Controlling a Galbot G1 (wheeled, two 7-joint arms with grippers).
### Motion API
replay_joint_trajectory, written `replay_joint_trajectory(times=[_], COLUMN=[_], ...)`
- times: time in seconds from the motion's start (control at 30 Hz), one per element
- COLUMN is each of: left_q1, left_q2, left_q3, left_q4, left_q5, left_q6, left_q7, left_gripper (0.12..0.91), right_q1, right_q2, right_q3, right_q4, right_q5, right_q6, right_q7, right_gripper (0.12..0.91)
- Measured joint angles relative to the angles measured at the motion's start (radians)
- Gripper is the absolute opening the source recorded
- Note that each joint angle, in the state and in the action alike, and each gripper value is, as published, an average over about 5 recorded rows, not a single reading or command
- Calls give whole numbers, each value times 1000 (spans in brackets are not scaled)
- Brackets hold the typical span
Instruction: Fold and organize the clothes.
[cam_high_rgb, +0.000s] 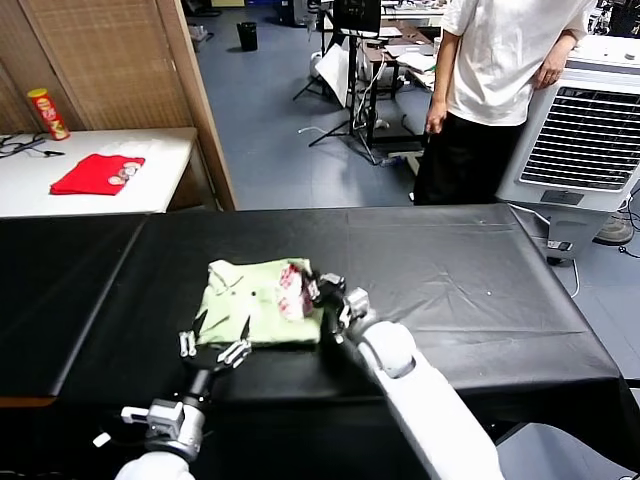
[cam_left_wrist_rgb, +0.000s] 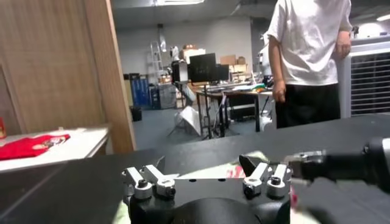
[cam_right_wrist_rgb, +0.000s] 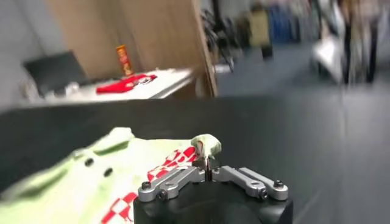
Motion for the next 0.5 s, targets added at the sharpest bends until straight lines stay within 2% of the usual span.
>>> replay_joint_trajectory(times=[0.1,0.27,0.37,0.5], left_q1=[1,-2,-3,9], left_q2=[12,37,55,87], left_q3=[-6,-12,-7,6], left_q4=[9,30,33,9], left_q5=[-32,-108,-130,-172], left_q6=[1,-9,-8,40], left_q7=[-15,-29,-45,-90], left_gripper=[798,798,798,798], right_q1=[-11,-126,-245,-443], right_q2=[-42,-120,-151,-159], right_q3=[11,58,114,217], right_q4=[14,126,224,381], right_q5=[-74,-114,-119,-76], right_q6=[72,139,154,136], right_q7=[-2,54,94,148], right_gripper=[489,720,787,797])
